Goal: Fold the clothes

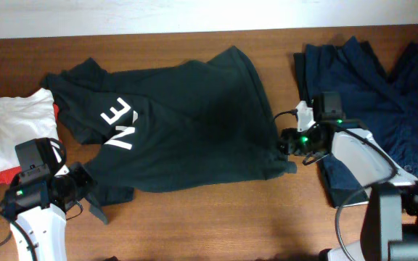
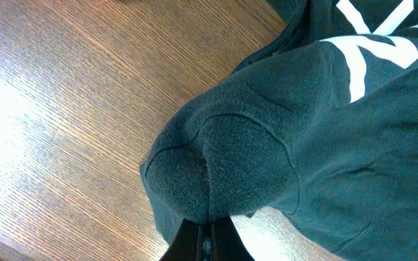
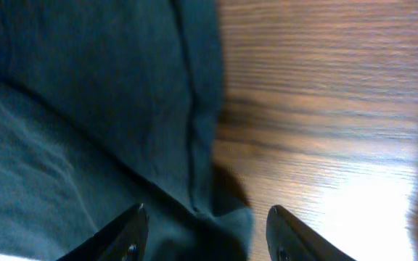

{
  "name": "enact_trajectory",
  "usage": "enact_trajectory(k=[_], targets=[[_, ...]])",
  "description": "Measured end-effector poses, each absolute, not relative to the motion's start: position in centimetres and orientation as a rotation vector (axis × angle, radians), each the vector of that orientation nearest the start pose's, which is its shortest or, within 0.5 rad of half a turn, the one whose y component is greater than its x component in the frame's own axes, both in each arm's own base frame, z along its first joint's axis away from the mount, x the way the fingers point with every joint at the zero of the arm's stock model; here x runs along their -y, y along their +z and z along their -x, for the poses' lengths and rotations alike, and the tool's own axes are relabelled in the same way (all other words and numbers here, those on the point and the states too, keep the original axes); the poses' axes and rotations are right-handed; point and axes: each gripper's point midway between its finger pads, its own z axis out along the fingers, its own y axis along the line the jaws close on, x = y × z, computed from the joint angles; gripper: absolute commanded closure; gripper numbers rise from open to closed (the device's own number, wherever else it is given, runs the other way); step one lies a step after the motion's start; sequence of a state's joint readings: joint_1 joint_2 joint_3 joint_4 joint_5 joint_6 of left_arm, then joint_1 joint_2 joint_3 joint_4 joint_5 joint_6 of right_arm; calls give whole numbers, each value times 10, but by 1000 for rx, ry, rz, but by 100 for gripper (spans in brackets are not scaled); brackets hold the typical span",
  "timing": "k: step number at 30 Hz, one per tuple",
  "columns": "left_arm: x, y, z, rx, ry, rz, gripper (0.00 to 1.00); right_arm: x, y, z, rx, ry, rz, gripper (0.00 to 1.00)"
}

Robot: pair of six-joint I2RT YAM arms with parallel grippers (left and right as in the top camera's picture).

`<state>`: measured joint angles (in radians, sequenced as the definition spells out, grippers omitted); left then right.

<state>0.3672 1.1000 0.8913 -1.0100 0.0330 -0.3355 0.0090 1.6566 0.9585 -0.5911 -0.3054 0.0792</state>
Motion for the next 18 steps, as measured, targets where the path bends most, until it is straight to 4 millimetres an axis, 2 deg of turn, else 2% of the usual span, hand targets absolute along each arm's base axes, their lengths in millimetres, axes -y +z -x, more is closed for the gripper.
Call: enact_trajectory(k=[1,3,4,6,8,11,12,13,14,15,16,18], targets=[[-80,126,-223,-2621,-39,952,100,-64,28,-336,-2849,472,-4,45],[-80,126,-223,-2621,-38,952,99,-75,20,-338,-2848,484,39,65],[-80,126,-223,-2622,-38,952,99,-83,14,-340,-2849,493,67,96],[-80,126,-223,-2622,-39,952,99,-93,4,-342,-2850,501,113,96],[-80,126,-223,-2622,-39,952,100,-95,3,-349,-2827,487,91,96],[-80,126,-223,-2621,-39,952,99,-79,12,-371,-2785,394,-44,94],[-80,126,-223,-2622,-39,952,99,-72,20,-382,-2757,371,-89,85],[-80,126,-223,-2622,-39,952,99,-67,27,-391,-2731,357,-119,70],[-80,126,-223,-2622,-39,952,99,-62,37,-404,-2697,348,-152,34],[-80,126,-223,-2622,-39,952,99,-54,51,-419,-2650,334,-188,9],[-80,126,-223,-2622,-39,952,99,-46,66,-435,-2599,322,-218,1],[-79,126,-222,-2625,-39,954,100,-36,83,-446,-2566,303,-256,1]])
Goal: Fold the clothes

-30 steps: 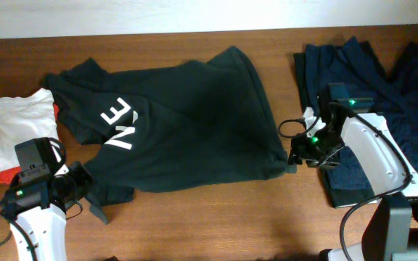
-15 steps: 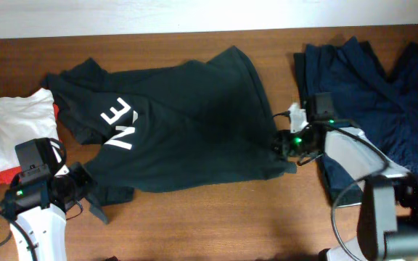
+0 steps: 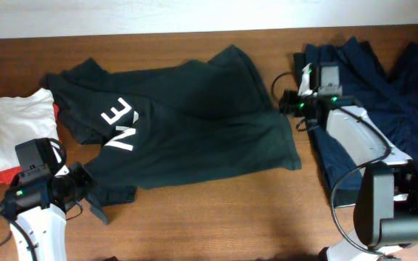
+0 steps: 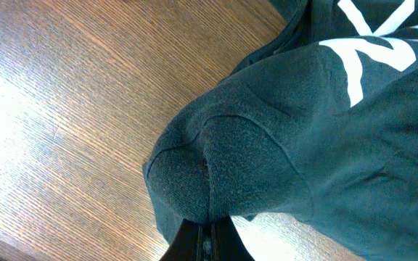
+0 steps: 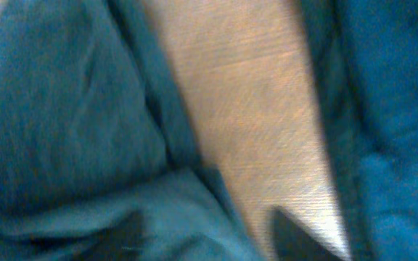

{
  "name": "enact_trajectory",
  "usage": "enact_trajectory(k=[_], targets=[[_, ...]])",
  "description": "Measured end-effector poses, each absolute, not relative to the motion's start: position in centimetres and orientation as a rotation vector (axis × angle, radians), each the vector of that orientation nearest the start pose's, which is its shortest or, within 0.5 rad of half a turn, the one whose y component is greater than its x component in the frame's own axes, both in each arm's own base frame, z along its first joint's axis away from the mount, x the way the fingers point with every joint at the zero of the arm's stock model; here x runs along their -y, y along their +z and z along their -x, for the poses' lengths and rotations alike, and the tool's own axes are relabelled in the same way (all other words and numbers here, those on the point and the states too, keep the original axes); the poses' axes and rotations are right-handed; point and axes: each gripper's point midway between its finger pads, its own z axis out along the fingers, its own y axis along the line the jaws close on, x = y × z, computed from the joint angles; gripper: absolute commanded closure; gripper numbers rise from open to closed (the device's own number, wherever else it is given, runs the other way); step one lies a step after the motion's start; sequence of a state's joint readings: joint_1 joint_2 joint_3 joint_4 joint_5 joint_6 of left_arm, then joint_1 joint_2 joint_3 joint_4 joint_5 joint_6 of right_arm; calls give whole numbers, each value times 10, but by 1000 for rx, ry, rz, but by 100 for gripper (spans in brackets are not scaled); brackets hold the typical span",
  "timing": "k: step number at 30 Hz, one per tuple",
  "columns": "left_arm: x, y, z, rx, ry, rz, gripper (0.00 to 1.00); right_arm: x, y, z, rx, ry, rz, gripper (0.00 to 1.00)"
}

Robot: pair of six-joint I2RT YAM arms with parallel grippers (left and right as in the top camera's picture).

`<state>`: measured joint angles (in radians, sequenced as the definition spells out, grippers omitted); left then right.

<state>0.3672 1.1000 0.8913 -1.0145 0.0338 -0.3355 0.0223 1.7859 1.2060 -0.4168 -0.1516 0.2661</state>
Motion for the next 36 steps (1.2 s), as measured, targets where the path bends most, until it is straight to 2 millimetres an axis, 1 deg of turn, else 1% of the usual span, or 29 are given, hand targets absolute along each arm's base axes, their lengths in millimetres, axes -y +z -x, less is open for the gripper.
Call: enact_trajectory(k=[1,2,3,5,6,8,10,11,12,14,16,17,21,22,23,24,26,27,28,29,31,36], targets=[[-79,126,-222,-2625,-39,954,99,-32,84,-443,-2583,292,-272,1],[-79,126,-222,-2626,-39,954,99,-31,79,-433,-2633,283,-289,1],[-79,125,-222,-2629,-40,955,99,-30,68,-411,-2729,270,-315,1],[-79,126,-222,-2627,-39,954,99,-29,55,-374,-2886,249,-358,1],[-79,125,-221,-2631,-40,956,99,-28,50,-347,-2996,232,-392,1],[-79,125,-221,-2632,-40,956,99,-28,47,-307,-3155,205,-449,1],[-79,125,-221,-2630,-40,955,99,-27,49,-285,-3239,185,-503,0],[-79,125,-222,-2629,-40,955,99,-28,50,-278,-3267,180,-520,3],[-79,125,-222,-2629,-40,955,99,-29,49,-275,-3276,188,-533,6],[-79,125,-222,-2629,-40,955,99,-33,44,-272,-3280,226,-554,8],[-79,125,-222,-2629,-40,955,99,-39,34,-270,-3269,290,-562,9],[-79,125,-222,-2629,-40,955,99,-42,30,-270,-3261,315,-561,11],[-79,125,-222,-2629,-40,955,99,-48,7,-273,-3203,387,-546,14],[-79,125,-222,-2629,-40,955,99,-48,4,-272,-3199,388,-550,14],[-79,125,-222,-2629,-40,955,99,-49,4,-276,-3177,398,-553,18],[-79,125,-222,-2630,-40,954,99,-49,5,-279,-3154,407,-558,24],[-79,125,-222,-2629,-40,955,99,-50,4,-286,-3112,421,-558,62],[-79,125,-222,-2630,-39,955,99,-51,4,-288,-3101,427,-552,77],[-79,125,-222,-2629,-39,954,99,-51,3,-290,-3090,430,-547,89],[-79,125,-222,-2629,-40,955,99,-51,2,-291,-3084,431,-545,96],[-79,125,-222,-2629,-40,955,99,-51,-2,-287,-3092,435,-557,96],[-79,126,-224,-2623,-49,951,100,-52,0,-287,-3100,439,-534,96]])
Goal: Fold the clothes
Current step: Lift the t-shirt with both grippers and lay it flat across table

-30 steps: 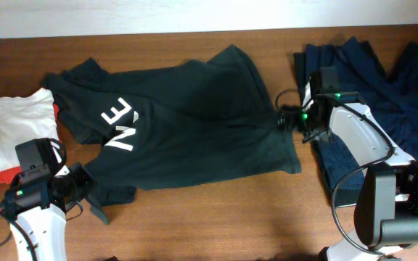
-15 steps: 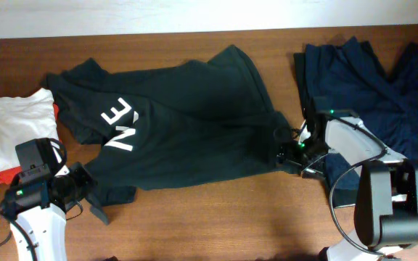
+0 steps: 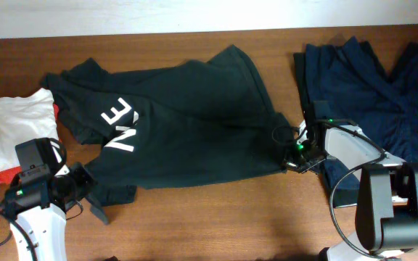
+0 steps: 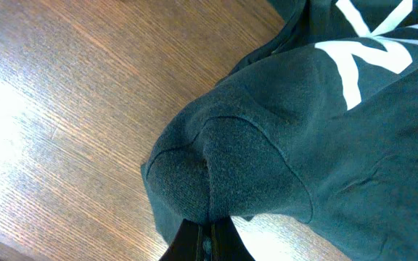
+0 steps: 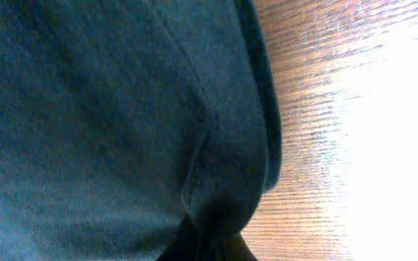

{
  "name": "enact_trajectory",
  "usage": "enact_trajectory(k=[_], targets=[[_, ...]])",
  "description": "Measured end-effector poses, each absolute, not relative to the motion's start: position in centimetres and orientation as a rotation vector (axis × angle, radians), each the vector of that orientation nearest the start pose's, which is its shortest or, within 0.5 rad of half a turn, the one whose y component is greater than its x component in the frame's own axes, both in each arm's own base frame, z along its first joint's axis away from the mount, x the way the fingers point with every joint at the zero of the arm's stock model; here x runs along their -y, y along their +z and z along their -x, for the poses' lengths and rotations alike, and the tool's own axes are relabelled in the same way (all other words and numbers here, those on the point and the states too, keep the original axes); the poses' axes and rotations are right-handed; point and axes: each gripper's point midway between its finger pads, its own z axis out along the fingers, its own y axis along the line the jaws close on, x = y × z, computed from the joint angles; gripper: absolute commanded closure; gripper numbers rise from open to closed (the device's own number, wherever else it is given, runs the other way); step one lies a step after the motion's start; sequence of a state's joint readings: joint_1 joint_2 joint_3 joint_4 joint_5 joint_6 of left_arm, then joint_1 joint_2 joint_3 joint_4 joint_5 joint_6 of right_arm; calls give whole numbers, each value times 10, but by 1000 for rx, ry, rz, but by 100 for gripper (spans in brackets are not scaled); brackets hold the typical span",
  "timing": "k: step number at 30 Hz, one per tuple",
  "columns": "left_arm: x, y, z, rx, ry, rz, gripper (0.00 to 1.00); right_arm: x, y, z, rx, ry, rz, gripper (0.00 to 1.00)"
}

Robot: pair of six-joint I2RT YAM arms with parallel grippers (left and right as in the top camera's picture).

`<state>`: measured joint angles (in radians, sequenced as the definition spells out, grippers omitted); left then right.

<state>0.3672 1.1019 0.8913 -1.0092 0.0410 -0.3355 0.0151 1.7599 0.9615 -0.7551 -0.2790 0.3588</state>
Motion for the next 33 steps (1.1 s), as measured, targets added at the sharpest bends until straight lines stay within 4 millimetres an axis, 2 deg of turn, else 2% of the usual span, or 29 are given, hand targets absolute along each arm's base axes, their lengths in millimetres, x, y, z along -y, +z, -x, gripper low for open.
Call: enact_trajectory(k=[2,4,6,8,10,11,13,14,15,18,19,23,27,29,31,33], targets=[[-78,126,-225,-2621,-60,947,100,-49,8,-282,-3143,420,-529,96],[-76,127,-225,-2627,-68,939,100,-36,29,-287,-3156,360,-552,96],[-75,135,-227,-2631,-68,913,100,-23,59,-297,-3122,310,-547,96],[-75,155,-238,-2593,-71,854,100,-11,99,-312,-3040,280,-520,96],[-72,186,-255,-2532,-81,770,100,-4,141,-321,-2951,263,-485,96],[-69,203,-262,-2499,-86,729,100,-2,156,-324,-2917,256,-465,96],[-65,252,-279,-2391,-99,633,100,-1,204,-327,-2830,245,-404,96],[-65,271,-284,-2347,-100,607,100,0,222,-328,-2798,242,-385,96],[-65,299,-288,-2288,-101,578,100,0,247,-328,-2745,237,-357,96],[-65,363,-293,-2145,-91,504,100,0,297,-327,-2634,232,-305,96],[-64,391,-292,-2083,-81,470,100,0,326,-324,-2563,228,-274,96],[-61,455,-281,-1929,-61,408,100,-2,407,-307,-2339,216,-214,96],[-56,510,-265,-1784,-44,360,100,-3,475,-282,-2124,202,-163,96],[-54,527,-257,-1737,-39,345,100,-4,499,-269,-2043,196,-145,96],[-53,536,-253,-1712,-38,337,100,-5,519,-258,-1972,191,-130,96],[-50,527,-252,-1752,-54,337,100,-7,528,-254,-1942,199,-120,96]])
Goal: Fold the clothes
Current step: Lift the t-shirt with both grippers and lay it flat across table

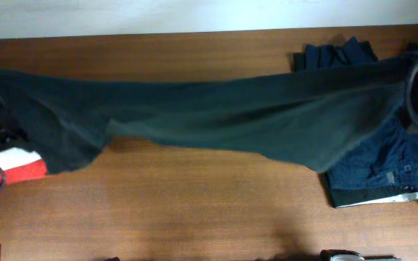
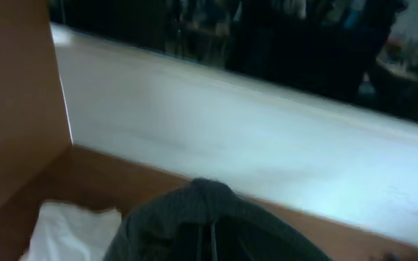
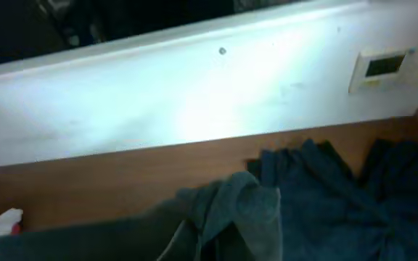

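Observation:
The dark green T-shirt (image 1: 216, 116) is lifted off the table and stretched across the whole overhead view, sagging in the middle. My left gripper (image 2: 209, 246) is shut on its bunched left end (image 2: 205, 210), its fingers buried in cloth. My right gripper (image 3: 210, 250) is shut on the right end (image 3: 242, 206), a fold standing up above its hidden fingers. Both arms show only as dark blurs at the overhead edges.
A pile of navy clothes (image 1: 372, 163) lies at the right of the wooden table (image 1: 194, 210), partly under the hanging shirt. Folded white and red clothes (image 1: 22, 163) lie at the left edge, the white cloth (image 2: 71, 225) showing below the left wrist. A white wall (image 3: 194, 101) backs the table.
The shirt lay flat on the table with both grippers shut on its front corners. Now both grippers are high up and far apart, and the shirt hangs stretched between them.
At first my left gripper was shut on the shirt's front left corner and the right stood open at the front right hem. The right then appeared near the navy pile, then shut on the front right corner. Now the shirt is raised between both.

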{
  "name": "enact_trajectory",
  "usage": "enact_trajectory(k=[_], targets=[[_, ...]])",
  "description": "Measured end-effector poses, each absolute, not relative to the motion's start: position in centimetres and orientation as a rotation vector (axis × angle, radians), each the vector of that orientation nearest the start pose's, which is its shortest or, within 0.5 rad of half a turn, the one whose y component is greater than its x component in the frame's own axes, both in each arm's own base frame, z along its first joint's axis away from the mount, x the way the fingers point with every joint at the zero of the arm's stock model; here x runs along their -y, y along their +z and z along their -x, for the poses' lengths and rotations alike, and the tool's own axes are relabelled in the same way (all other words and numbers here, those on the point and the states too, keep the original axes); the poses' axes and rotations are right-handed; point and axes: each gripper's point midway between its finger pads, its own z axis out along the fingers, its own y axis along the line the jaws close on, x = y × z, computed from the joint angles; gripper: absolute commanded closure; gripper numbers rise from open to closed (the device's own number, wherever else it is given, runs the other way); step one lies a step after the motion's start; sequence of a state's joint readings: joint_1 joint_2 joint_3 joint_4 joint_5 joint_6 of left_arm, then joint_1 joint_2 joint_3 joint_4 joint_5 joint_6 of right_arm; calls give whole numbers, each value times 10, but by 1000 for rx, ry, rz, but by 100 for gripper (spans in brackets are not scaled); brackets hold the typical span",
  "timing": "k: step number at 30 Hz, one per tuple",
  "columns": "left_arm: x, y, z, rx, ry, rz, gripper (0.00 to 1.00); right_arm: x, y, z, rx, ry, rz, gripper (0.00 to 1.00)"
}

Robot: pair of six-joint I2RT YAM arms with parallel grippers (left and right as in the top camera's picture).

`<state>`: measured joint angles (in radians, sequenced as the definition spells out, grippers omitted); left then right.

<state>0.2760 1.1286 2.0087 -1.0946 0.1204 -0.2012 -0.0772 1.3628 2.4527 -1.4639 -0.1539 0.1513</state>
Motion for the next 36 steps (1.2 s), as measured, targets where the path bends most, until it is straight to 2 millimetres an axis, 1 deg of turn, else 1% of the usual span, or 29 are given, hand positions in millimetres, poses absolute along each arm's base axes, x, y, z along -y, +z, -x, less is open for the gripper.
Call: enact_trajectory(k=[2,3,6,7,8,10,11,12,13,14,15,16,17,18,19,21,24,26,28,29,30,32,33,34,35,36], targets=[[-49,516,-261,-1798,-76,335,100,-7,525,-255,-1956,203,-118,96],[-50,512,-269,-1814,-81,331,100,-7,523,-261,-1963,202,-120,96],[-59,483,-311,-1923,-94,330,100,-5,514,-293,-1995,205,-125,96],[-61,475,-324,-1948,-100,331,100,-4,506,-312,-2018,213,-124,96],[-67,461,-345,-1983,-106,337,100,-4,498,-332,-2038,224,-121,96],[-79,436,-397,-2015,-121,330,100,-5,478,-391,-2060,255,-108,96],[-83,429,-419,-2006,-123,318,100,-5,470,-413,-2059,265,-101,96],[-86,426,-435,-1993,-123,307,100,-6,460,-442,-2052,284,-87,96],[-88,422,-460,-1962,-126,285,100,-9,445,-474,-2050,303,-71,96],[-89,419,-481,-1931,-126,265,100,-12,435,-494,-2043,317,-58,96],[-90,417,-492,-1915,-125,255,99,-15,427,-509,-2038,327,-52,96],[-90,422,-508,-1864,-125,231,100,-19,423,-528,-2009,339,-37,96],[-90,425,-516,-1834,-122,218,100,-24,421,-540,-1985,345,-27,96],[-90,431,-525,-1789,-119,203,100,-31,424,-550,-1947,358,-16,96],[-91,439,-529,-1751,-114,193,99,-33,429,-552,-1926,363,-12,96],[-92,461,-532,-1666,-103,177,100,-41,451,-555,-1844,380,-1,96],[-92,494,-526,-1588,-90,161,99,-43,473,-548,-1789,390,-4,96],[-91,514,-518,-1556,-85,153,100,-40,482,-542,-1778,389,-15,96],[-89,531,-504,-1561,-84,159,100,-37,486,-530,-1795,389,-31,96],[-88,532,-501,-1574,-86,163,100,-36,477,-523,-1847,388,-48,96],[-87,521,-493,-1644,-95,185,100,-34,466,-514,-1908,387,-66,96],[-82,483,-476,-1827,-122,230,99,-30,433,-493,-2068,375,-116,96],[-79,464,-468,-1911,-140,248,100,-28,412,-480,-2169,362,-147,96],[-75,441,-459,-2011,-159,273,100,-26,397,-470,-2244,346,-164,96],[-72,416,-448,-2116,-179,303,100,-24,377,-455,-2347,322,-184,96],[-68,392,-436,-2222,-197,333,100,-21,362,-443,-2423,299,-192,96]])
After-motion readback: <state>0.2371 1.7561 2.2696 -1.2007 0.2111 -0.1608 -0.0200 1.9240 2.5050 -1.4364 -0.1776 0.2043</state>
